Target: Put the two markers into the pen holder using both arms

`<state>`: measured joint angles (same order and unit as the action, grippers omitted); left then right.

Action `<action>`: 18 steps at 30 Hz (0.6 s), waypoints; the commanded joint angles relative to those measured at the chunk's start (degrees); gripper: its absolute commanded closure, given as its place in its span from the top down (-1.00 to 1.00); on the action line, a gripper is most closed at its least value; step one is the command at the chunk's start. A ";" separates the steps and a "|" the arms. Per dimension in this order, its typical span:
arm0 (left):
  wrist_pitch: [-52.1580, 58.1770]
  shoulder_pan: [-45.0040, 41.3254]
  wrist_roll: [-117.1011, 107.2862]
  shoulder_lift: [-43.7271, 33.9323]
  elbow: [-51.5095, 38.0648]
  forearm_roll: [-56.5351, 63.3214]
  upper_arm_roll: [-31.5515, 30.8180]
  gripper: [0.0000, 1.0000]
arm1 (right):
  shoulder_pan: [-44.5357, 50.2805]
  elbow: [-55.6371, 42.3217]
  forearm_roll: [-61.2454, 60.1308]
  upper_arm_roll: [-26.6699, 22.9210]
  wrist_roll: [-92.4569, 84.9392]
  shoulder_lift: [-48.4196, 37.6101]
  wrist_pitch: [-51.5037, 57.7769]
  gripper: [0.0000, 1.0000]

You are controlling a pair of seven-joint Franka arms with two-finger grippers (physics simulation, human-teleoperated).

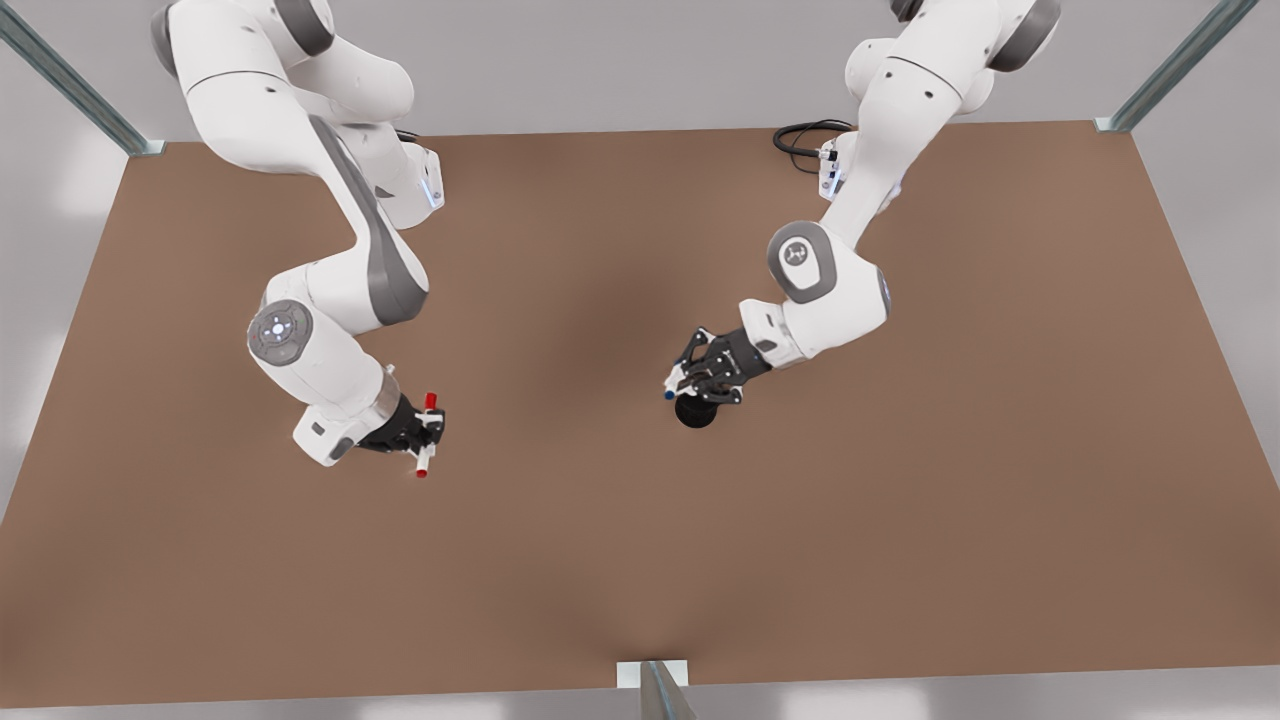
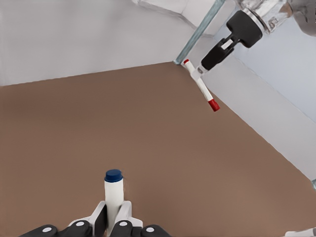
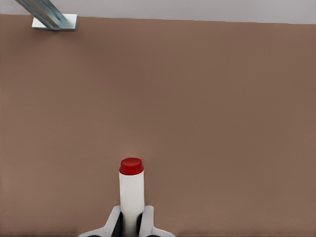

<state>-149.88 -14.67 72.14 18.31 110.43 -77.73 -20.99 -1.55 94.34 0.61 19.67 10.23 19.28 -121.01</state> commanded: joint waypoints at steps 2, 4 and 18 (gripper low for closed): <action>-4.98 0.17 65.67 -0.20 1.45 -6.99 0.07 -0.57 | 0.06 -0.03 0.71 0.01 2.17 0.15 1.39 -0.57; -4.98 0.26 67.51 -0.29 1.89 -6.99 0.07 -0.57 | 1.11 -0.03 0.71 0.01 2.17 0.23 0.95 -0.57; -4.98 -0.27 73.58 6.12 3.74 -12.88 0.07 -0.57 | 14.03 -12.68 14.86 0.01 1.73 13.59 -30.51 -0.57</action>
<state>-155.33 -14.93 117.54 24.02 114.23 -90.38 -20.91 12.08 83.45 12.33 19.67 9.95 31.85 -143.00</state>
